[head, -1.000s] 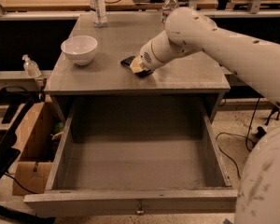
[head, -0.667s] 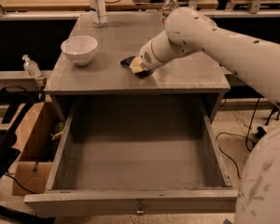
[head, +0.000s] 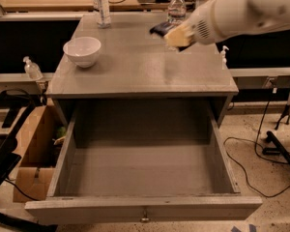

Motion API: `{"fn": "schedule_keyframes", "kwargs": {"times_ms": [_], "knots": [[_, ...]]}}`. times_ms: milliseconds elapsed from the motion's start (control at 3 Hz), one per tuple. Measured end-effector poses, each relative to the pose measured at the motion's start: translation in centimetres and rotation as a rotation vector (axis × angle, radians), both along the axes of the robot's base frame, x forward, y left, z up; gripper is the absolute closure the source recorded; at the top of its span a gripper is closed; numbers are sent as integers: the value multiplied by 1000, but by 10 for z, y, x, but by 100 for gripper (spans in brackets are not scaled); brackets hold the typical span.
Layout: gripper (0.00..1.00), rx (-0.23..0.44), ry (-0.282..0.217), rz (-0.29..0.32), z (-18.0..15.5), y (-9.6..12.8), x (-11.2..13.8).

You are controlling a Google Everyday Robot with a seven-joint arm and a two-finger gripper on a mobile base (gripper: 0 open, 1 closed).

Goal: Place rxbar blueberry into top drawer

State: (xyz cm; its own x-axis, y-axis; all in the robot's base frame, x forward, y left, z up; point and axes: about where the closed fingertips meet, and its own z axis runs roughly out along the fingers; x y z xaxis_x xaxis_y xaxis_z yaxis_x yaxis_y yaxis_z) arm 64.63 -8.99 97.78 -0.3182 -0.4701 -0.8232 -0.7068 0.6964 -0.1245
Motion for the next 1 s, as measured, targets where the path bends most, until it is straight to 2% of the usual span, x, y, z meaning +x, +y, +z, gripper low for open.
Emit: {"fn": "schedule_keyframes", "kwargs": {"times_ms": [333,667,1000], "knots": [[100,-20,-56,-6,16,-31,-13],[100,-9,-51,0,8,-31,-25],[100,20,-47,35,-11,-22,-58]]}}
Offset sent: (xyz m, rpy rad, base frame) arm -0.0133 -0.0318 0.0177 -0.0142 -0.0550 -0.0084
